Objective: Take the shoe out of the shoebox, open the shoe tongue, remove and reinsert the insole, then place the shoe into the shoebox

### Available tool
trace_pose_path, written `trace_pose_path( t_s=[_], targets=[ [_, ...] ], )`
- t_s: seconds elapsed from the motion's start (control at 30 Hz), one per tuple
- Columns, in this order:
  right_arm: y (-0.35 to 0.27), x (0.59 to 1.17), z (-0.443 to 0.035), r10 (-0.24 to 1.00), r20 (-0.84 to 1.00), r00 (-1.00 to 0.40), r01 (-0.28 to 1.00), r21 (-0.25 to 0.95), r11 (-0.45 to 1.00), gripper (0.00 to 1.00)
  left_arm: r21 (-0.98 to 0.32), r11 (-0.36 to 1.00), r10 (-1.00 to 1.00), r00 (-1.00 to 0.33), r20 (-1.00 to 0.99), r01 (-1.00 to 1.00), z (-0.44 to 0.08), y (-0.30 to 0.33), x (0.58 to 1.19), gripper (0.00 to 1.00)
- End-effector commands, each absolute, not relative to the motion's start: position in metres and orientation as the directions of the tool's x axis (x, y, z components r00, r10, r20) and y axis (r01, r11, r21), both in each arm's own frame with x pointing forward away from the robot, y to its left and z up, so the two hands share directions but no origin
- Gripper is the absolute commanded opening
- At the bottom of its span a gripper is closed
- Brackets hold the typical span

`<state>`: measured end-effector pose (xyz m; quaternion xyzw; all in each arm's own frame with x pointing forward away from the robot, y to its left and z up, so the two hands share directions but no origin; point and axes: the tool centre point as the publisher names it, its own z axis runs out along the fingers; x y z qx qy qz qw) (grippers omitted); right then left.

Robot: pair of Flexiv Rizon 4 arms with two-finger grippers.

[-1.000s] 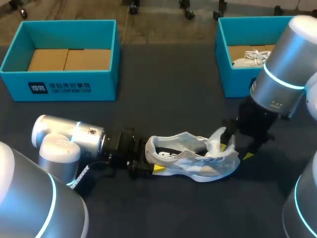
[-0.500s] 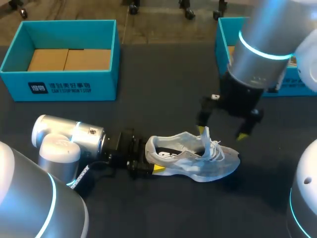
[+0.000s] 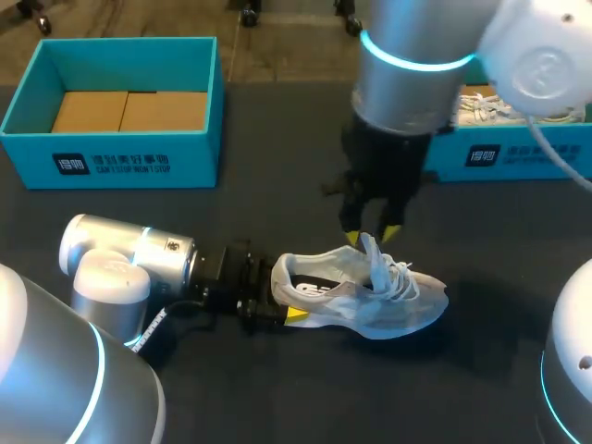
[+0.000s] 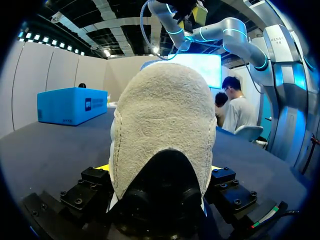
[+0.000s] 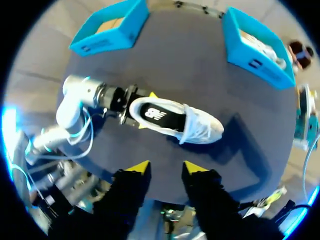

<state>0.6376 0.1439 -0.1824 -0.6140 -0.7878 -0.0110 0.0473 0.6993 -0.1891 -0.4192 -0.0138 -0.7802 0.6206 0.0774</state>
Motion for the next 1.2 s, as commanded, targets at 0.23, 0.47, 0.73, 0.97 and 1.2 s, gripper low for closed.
trace_pose_path(
  t_s=[0.23,0.47,0.73,0.97,1.2],
  targets=[
    [0.174,0.643,-0.196,0.874,-0.056,-0.483,0.872,-0.119,0.475,0.00,-0.970,0.230,0.118,-0.988,0.104,-0.074,-0.420,-0.189,0.700,0.00],
    [0.174,0.643,-0.196,0.874,-0.056,-0.483,0.872,-0.119,0.475,0.00,-0.970,0.230,0.118,-0.988,0.104,-0.074,-0.420,-0.189,0.700,0.00],
    [0.198,0.641,-0.223,0.736,-0.042,-0.676,0.737,0.004,0.676,0.00,-0.970,0.230,0.118,-0.988,0.104,-0.074,-0.420,-0.189,0.700,0.00],
    [0.215,0.642,-0.245,0.422,-0.007,-0.907,0.421,-0.064,0.905,0.00,-0.970,0.230,0.118,-0.988,0.104,-0.074,-0.420,-0.189,0.700,0.00],
    [0.215,0.642,-0.245,0.422,-0.007,-0.907,0.421,-0.064,0.905,0.00,-0.970,0.230,0.118,-0.988,0.104,-0.074,-0.420,-0.189,0.700,0.00]
  ],
)
